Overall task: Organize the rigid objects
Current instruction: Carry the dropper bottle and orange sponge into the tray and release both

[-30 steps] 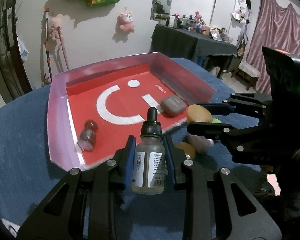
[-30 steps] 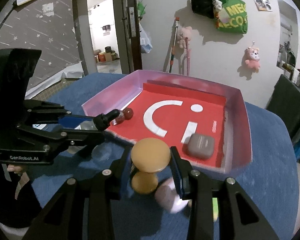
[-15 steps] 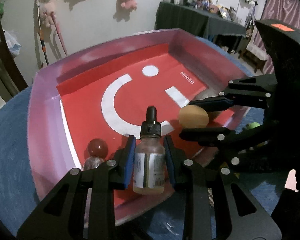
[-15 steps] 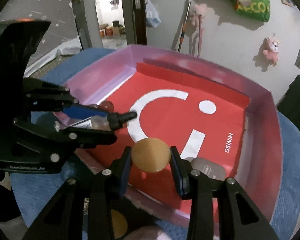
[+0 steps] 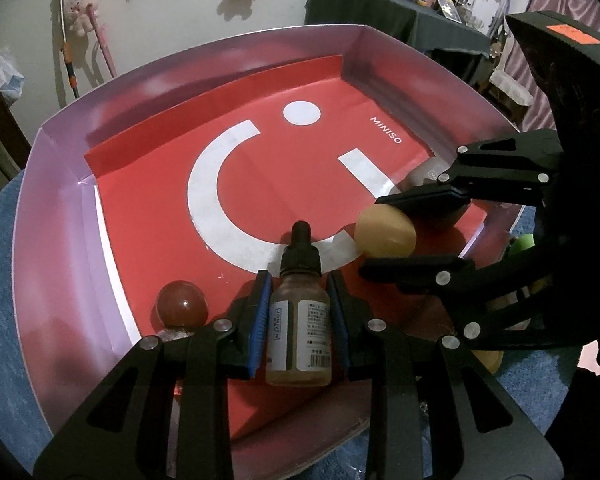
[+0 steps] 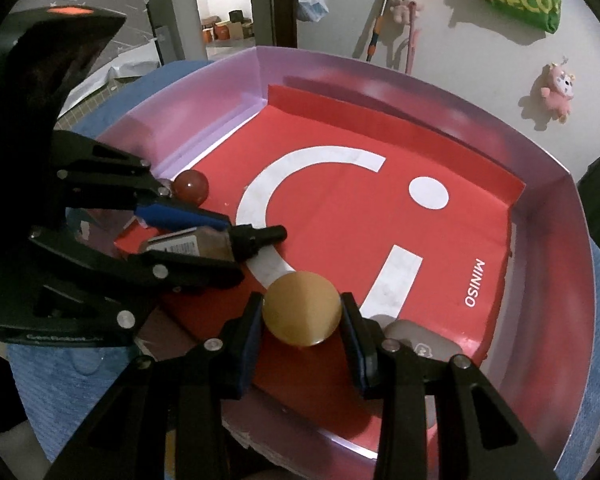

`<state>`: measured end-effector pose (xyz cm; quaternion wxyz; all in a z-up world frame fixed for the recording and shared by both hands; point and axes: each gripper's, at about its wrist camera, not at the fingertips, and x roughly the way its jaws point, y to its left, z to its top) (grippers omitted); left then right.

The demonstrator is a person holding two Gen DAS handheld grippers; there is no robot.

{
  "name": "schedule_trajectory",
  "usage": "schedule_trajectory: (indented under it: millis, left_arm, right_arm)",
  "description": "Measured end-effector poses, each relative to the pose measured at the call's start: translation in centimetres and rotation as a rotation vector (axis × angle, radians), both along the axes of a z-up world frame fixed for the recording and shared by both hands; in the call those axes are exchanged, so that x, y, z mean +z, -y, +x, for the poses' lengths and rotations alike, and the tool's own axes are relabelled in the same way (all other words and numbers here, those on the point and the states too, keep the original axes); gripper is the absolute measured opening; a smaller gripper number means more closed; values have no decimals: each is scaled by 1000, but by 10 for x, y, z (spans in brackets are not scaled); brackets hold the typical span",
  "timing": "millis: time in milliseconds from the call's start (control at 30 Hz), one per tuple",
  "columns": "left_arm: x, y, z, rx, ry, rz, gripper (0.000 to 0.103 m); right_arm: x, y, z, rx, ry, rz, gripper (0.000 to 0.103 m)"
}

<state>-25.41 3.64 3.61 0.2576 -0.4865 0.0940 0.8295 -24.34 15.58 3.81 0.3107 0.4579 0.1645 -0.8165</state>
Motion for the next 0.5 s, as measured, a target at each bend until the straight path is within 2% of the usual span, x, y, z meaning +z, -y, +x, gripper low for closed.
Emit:
schedule_trajectory:
  millis: [233, 367, 500]
  left_arm:
    - [1, -1, 0, -3, -12, -13, 27]
    - [1, 0, 0, -5, -12, -11, 27]
    - [1, 1, -1, -4, -5, -5, 27]
  right_arm:
    - [1, 0, 1, -5, 2, 10, 41]
    - [1, 0, 0, -3, 5, 12, 47]
    - [1, 0, 0, -1, 8, 13, 48]
